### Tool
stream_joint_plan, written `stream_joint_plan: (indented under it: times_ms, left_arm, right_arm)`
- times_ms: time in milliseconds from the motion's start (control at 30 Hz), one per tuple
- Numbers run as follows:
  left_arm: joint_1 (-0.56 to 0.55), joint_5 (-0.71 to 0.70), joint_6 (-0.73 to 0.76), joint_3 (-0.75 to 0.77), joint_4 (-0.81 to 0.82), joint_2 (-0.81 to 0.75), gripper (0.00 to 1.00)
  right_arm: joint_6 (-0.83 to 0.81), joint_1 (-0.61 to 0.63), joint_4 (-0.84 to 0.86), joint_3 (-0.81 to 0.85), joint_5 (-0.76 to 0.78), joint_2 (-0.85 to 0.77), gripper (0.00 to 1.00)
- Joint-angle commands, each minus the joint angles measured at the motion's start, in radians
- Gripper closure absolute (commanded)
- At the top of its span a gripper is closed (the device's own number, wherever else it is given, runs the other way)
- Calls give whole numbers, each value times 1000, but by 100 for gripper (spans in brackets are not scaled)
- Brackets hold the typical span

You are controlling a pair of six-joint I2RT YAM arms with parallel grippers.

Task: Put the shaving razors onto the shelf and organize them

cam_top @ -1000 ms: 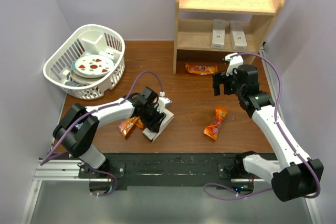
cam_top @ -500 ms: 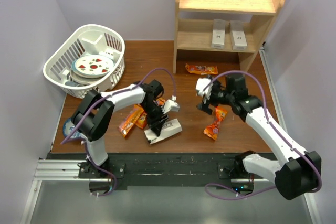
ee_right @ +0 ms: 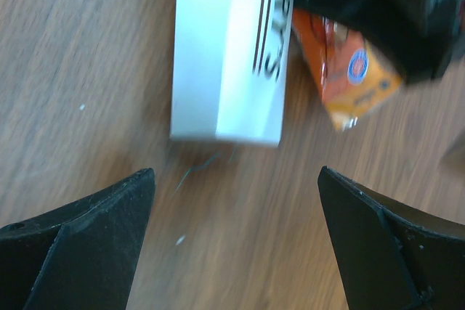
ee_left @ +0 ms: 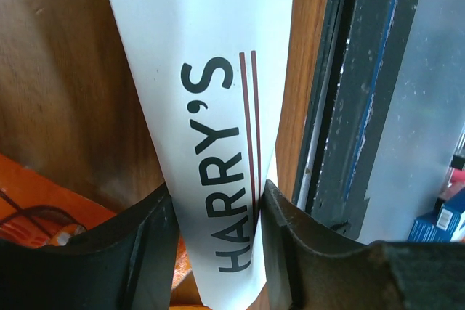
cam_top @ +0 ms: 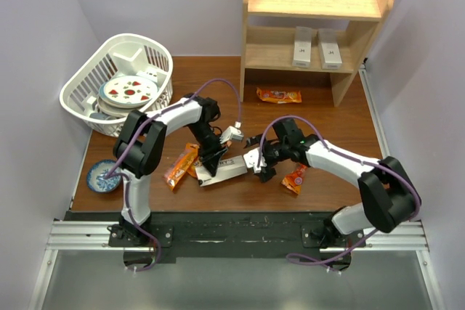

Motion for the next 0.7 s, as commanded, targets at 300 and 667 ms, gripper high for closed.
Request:
stream_joint_plan:
  times_ms: [300, 667]
  left_arm:
    - [38, 110, 114, 153, -101, 75, 50]
    - [39, 158, 143, 135, -98, 68, 43]
  right_arm:
    - [-121, 57, 84, 64, -103, 111, 1]
    - [16, 92, 625, -138, 35, 99, 40]
